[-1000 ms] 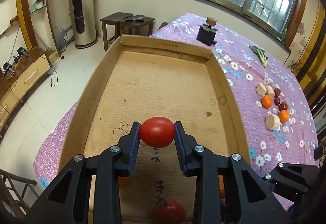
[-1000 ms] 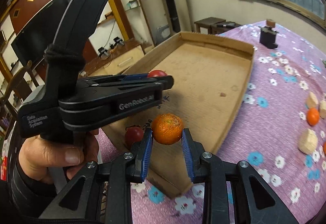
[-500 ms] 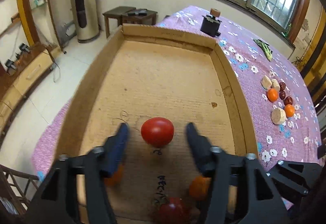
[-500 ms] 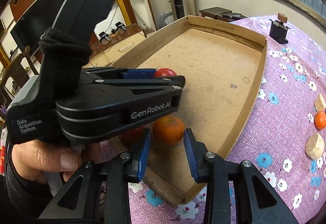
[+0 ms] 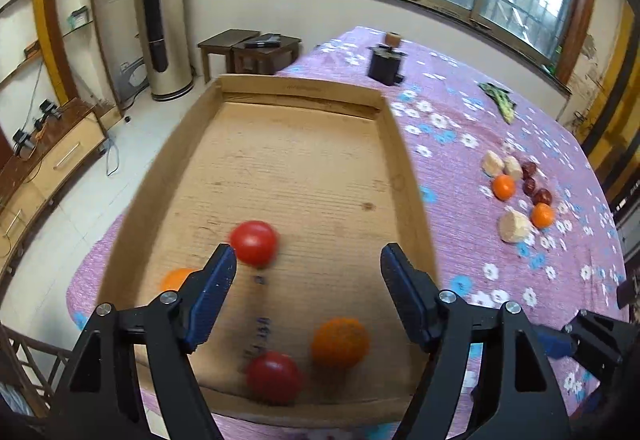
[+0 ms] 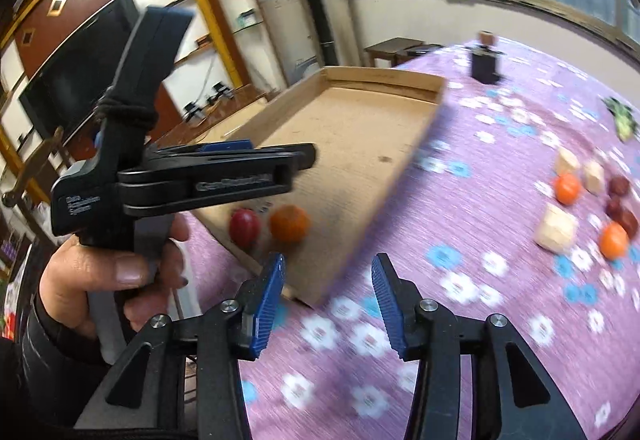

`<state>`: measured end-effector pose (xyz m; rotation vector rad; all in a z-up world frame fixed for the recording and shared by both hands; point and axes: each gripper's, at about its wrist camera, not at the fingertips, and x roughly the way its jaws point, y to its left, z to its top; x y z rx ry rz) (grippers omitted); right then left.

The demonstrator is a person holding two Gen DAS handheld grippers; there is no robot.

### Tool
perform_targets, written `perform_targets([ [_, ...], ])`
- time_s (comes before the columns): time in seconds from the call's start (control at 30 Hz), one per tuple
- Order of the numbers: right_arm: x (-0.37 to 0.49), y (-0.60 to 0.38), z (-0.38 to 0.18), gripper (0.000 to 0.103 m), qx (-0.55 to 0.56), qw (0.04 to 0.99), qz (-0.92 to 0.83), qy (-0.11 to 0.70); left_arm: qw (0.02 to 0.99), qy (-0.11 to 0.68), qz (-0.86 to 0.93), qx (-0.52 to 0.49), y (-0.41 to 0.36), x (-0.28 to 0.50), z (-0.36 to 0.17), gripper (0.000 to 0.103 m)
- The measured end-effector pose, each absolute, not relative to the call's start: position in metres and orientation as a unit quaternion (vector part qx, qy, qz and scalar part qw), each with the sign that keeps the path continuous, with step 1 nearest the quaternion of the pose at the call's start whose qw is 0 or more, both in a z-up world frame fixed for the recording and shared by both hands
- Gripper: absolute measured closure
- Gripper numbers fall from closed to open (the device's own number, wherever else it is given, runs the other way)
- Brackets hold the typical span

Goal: Organize fruits
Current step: 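Move both open tools back over the table toward the remaining items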

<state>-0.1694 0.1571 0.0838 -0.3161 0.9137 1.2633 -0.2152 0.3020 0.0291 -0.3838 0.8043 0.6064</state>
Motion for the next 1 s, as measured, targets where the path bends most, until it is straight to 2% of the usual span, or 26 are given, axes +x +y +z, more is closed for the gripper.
perform_targets([
  [1.0, -0.081, 0.041, 0.066, 0.056, -0.064, 0.768, 0.458, 0.444, 0.876, 0.422, 0.198, -0.125, 0.207, -0.151, 0.032, 0.028],
])
